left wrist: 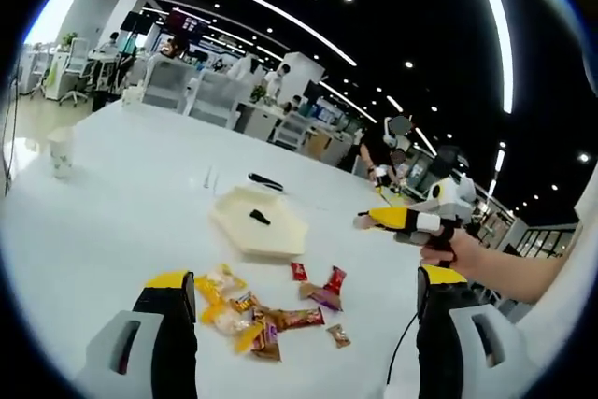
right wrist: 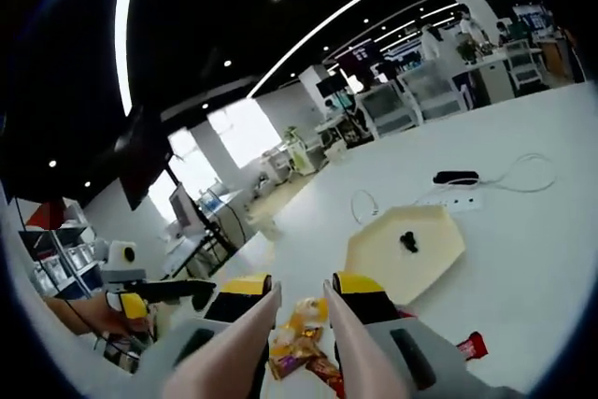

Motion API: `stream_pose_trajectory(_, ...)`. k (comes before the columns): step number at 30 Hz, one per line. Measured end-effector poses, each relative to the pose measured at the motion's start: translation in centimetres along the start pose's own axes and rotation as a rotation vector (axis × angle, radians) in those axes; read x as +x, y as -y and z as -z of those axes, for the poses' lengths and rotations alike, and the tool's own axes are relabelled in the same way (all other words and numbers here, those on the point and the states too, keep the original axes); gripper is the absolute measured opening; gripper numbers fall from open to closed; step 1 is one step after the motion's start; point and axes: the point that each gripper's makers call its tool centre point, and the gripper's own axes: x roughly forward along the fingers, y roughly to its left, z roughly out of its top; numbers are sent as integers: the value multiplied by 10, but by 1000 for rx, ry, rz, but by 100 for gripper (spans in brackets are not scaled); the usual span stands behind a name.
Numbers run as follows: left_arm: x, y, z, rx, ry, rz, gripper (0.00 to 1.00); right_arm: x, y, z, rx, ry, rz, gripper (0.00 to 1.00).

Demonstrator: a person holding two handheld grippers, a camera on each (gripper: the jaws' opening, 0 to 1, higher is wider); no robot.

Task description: Place the target food into the container with the food tongs after gripping and lifting it, then release it inside without dropping or visibly crushing the food.

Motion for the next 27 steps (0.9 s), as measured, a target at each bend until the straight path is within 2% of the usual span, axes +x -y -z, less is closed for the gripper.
stream_pose_trajectory(9, 2, 2, 0, -12, 8, -2, 98, 3, 0, 24, -32, -60, 6, 26)
stream_pose_trajectory(16, 0, -5, -4, 18, 3, -18, 97, 5, 6, 36, -34, -69, 8, 26)
stream_pose_trajectory(18, 2, -2, -1, 33, -19, -10, 98, 4, 10, 40, -27, -71, 13, 26)
stream_pose_trajectory(23, 3, 5, 0, 43, -14, 3, 98, 1, 12, 45, -19, -80, 24, 26)
stream_pose_trajectory(27, 5, 6, 11, 34, -39, 14, 97, 0, 13, 48, -33, -87, 33, 26)
